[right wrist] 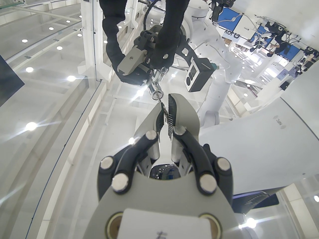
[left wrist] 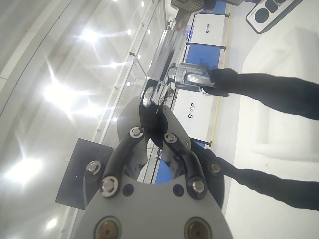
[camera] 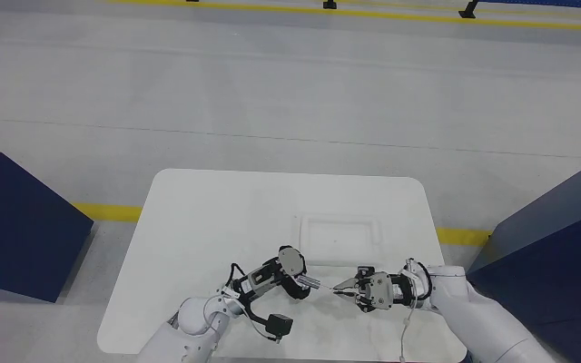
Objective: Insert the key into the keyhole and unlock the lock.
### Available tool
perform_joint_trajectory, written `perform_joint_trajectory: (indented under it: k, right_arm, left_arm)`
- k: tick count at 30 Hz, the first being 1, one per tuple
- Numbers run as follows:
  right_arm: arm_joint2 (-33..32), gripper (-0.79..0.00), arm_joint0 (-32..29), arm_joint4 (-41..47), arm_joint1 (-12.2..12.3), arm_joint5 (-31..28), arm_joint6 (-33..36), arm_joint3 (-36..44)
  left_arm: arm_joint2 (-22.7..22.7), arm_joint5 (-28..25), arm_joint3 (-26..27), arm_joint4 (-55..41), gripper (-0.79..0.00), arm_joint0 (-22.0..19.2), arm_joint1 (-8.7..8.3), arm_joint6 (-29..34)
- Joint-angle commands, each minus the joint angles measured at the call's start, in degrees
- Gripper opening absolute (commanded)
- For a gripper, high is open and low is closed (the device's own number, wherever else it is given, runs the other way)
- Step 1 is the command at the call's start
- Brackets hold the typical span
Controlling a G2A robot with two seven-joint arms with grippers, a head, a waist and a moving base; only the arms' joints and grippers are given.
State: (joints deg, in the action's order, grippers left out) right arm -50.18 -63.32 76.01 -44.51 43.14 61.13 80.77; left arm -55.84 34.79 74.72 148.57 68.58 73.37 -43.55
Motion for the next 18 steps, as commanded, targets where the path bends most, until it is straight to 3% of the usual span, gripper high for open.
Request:
perform_joint_trajectory:
  k: [1, 18]
  right_arm:
    - [0.5, -0.785, 0.1, 0.8, 0.1, 0.4, -0.4, 0.1]
    - [3.8, -0.785, 1.6, 11.1, 1.5, 6.6, -6.5, 1.3]
  left_arm:
    - [0.0, 0.2, 0.2, 0.6, -0.785, 0.0, -0.02, 0.3]
    - [-0.2, 0.6, 1.1, 3.1, -0.785, 0.1, -0.28, 1.4]
